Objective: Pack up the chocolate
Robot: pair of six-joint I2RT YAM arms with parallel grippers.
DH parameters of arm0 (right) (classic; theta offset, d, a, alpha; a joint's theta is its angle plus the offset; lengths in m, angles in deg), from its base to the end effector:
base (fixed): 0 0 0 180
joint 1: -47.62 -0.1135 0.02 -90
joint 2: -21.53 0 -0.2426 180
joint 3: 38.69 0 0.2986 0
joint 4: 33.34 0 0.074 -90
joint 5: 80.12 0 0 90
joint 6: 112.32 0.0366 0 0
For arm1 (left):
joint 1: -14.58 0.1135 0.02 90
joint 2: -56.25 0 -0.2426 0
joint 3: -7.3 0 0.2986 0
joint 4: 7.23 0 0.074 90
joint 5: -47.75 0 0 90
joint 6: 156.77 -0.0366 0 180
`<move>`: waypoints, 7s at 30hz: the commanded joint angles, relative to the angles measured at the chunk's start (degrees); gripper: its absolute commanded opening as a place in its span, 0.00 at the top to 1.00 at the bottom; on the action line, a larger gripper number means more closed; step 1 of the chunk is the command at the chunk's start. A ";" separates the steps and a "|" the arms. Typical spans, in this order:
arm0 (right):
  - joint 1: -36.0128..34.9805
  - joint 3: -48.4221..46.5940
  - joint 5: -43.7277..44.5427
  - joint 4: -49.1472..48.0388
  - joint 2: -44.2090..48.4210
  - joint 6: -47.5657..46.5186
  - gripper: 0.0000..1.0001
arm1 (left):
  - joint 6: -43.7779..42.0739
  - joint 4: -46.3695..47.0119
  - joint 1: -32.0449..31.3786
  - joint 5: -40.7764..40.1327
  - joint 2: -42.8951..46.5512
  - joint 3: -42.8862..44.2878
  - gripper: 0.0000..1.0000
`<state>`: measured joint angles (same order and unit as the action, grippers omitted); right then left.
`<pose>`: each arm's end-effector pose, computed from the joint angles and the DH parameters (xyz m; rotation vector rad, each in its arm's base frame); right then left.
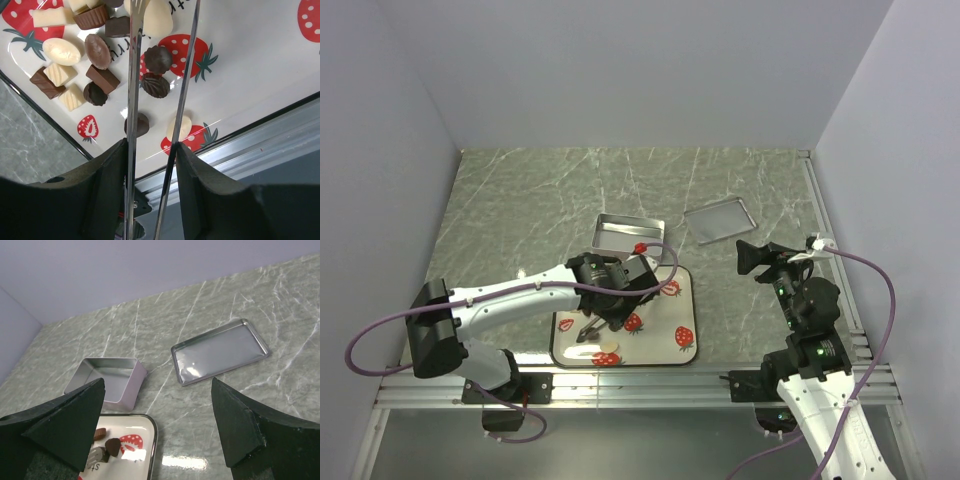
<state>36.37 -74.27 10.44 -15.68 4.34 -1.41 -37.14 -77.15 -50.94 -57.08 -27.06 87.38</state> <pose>0.1787 0.0352 0.2808 0.1403 1.5681 0.4343 0.1418 -0.2888 0.2329 0.7979 2.6359 -0.0593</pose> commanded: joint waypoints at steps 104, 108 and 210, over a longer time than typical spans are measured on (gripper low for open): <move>0.26 -0.62 1.99 1.05 0.49 -1.39 0.06 | -5.72 17.46 8.40 -11.98 6.93 3.14 0.55; 0.26 -0.88 2.69 1.05 -0.47 -1.48 0.06 | -5.55 16.41 4.26 -10.57 7.28 2.44 0.55; 0.26 -1.06 3.22 -0.18 -5.05 -1.83 0.06 | -7.65 30.38 14.01 -9.95 10.97 -5.12 0.46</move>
<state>36.37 -74.27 13.50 -14.02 -0.23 -2.46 -44.60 -48.65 -37.19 -66.13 -16.74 79.93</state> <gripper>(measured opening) 0.939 0.541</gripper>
